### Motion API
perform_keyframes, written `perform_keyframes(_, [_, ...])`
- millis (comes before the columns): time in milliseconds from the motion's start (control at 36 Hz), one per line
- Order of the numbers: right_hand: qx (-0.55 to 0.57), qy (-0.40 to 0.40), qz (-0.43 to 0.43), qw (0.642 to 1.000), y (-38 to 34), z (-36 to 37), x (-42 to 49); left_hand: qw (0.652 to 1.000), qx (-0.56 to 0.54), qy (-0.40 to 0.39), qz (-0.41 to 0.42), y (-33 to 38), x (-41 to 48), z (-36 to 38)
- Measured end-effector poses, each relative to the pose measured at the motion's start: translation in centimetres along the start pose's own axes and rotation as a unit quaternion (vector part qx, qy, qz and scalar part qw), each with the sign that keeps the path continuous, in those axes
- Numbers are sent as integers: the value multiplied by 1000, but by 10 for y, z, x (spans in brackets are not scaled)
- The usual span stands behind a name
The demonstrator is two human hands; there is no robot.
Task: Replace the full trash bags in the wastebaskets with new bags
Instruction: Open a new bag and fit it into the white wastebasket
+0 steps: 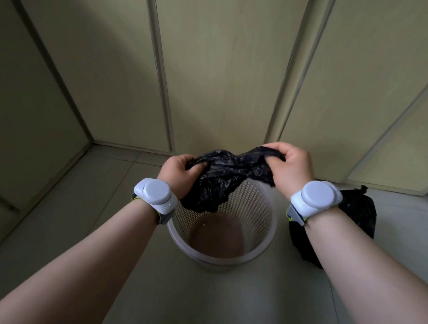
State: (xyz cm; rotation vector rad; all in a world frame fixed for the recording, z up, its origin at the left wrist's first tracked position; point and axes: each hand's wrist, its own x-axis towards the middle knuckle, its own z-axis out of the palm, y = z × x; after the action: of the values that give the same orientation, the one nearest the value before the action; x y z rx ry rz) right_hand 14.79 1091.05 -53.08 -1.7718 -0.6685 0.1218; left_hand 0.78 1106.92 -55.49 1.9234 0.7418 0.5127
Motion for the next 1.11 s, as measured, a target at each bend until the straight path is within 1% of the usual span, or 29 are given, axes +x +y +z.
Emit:
perform_keyframes(139, [48,67,41,996,4,-1,7,998,-22,24,-46,-13,4,1])
perform_keyframes(194, [95,86,58,990,2,0,6,997,-28,33,-67,-18,6,0])
perform_keyframes(250, [153,84,71,982,-2,1,5,994,-36,40,-92,-21,8,-2])
perform_keyframes(306, [187,35,78,979,-2,2,4,992,-50,53,-105,-23,10,-5])
perform_keyframes(361, [201,-36,110,973,-1,4,2,993,-56,53,-84,-19,8,-4])
perform_keyframes(417, [205,-103,133,964,2,10,-4,995,-73,36,-50,-11,5,-1])
perform_keyframes(444, [199,-125,137,962,3,14,-7,996,-79,20,-39,-8,3,1])
perform_keyframes(472, [185,-131,142,964,5,18,-9,997,-74,3,-33,-6,1,3])
perform_keyframes(500, [168,-125,138,968,5,21,-12,997,-61,-16,-33,-4,-1,4])
perform_keyframes(556, [138,-79,122,980,5,23,-10,998,-41,-41,-36,-5,-3,3])
perform_keyframes(611, [130,-22,124,983,2,20,-6,997,-49,-41,-45,-7,-3,1])
perform_keyframes(667, [138,17,113,984,0,14,-1,997,-52,-25,-49,-11,-1,-3])
perform_keyframes(750, [128,43,85,987,-4,13,-3,995,-82,16,-48,-11,-1,-4])
perform_keyframes(806, [128,52,90,986,-3,15,-4,990,-126,46,-35,-4,-4,-4])
perform_keyframes(833, [125,46,95,987,-3,16,-5,988,-152,33,-27,1,-7,-3])
perform_keyframes(861, [125,30,99,987,-3,18,-6,987,-159,2,-12,4,-10,-3])
perform_keyframes(917, [140,-6,100,985,-5,22,-8,987,-132,-89,23,7,-15,0])
perform_keyframes(944, [142,-20,93,985,-7,24,-9,987,-100,-124,34,7,-17,1])
perform_keyframes(972, [140,-29,85,986,-8,26,-9,988,-47,-141,41,7,-17,3])
perform_keyframes(1000, [142,-38,77,986,-11,26,-10,989,13,-135,59,6,-16,4])
perform_keyframes(1028, [145,-47,68,986,-12,26,-9,988,79,-110,74,5,-15,6])
perform_keyframes(1056, [148,-58,53,986,-14,24,-9,986,122,-76,87,4,-15,7])
perform_keyframes(1083, [145,-67,38,986,-13,22,-7,987,129,-41,86,3,-14,7])
perform_keyframes(1111, [134,-73,28,988,-13,20,-5,992,104,-18,73,1,-11,7])
